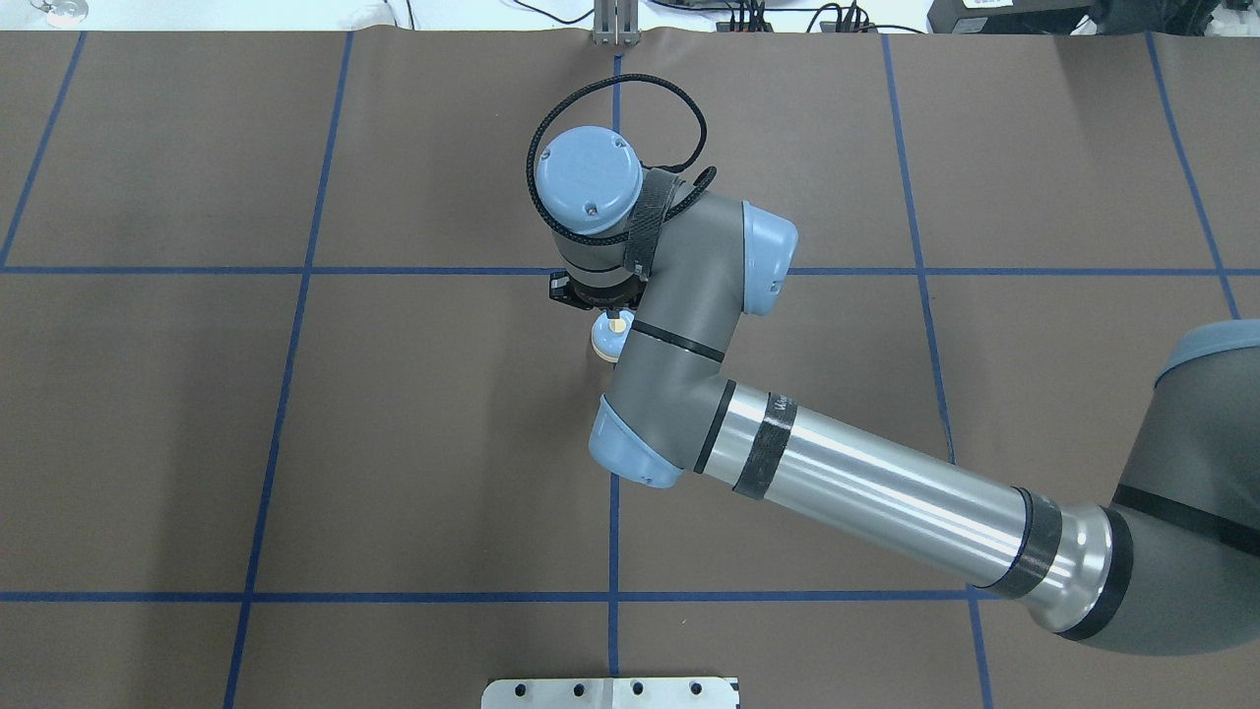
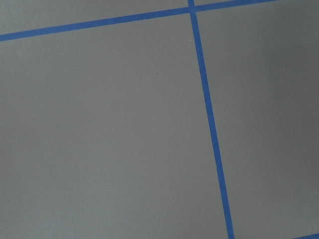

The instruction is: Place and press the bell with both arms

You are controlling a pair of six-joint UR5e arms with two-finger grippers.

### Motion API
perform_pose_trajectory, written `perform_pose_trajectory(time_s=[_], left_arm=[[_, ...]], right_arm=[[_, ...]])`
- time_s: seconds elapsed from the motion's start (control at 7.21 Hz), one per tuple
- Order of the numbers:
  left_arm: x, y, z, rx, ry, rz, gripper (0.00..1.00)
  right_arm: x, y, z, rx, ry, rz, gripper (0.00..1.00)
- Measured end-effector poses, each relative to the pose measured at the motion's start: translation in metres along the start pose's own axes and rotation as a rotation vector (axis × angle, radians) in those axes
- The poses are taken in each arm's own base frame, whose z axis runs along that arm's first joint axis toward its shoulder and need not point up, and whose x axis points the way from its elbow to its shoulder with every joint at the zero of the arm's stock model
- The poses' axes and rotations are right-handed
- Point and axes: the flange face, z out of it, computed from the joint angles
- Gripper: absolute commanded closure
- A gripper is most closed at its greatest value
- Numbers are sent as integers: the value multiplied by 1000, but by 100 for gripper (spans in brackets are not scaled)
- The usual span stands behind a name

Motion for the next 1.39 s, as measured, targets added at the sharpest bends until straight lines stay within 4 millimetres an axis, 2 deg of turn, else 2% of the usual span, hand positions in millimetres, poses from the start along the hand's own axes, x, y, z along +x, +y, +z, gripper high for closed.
perform_pose_trajectory(time_s=[0.97,1.25,1.39], left_arm=[[1,-1,-1,2,0,0,0],[0,-1,0,1,0,-1,0],[0,-1,0,1,1,-1,0]], right_arm=[[2,1,15,-13,25,9,100],[-1,1,8,-11,12,9,100],[-3,-2,-4,-15,-11,10,100]])
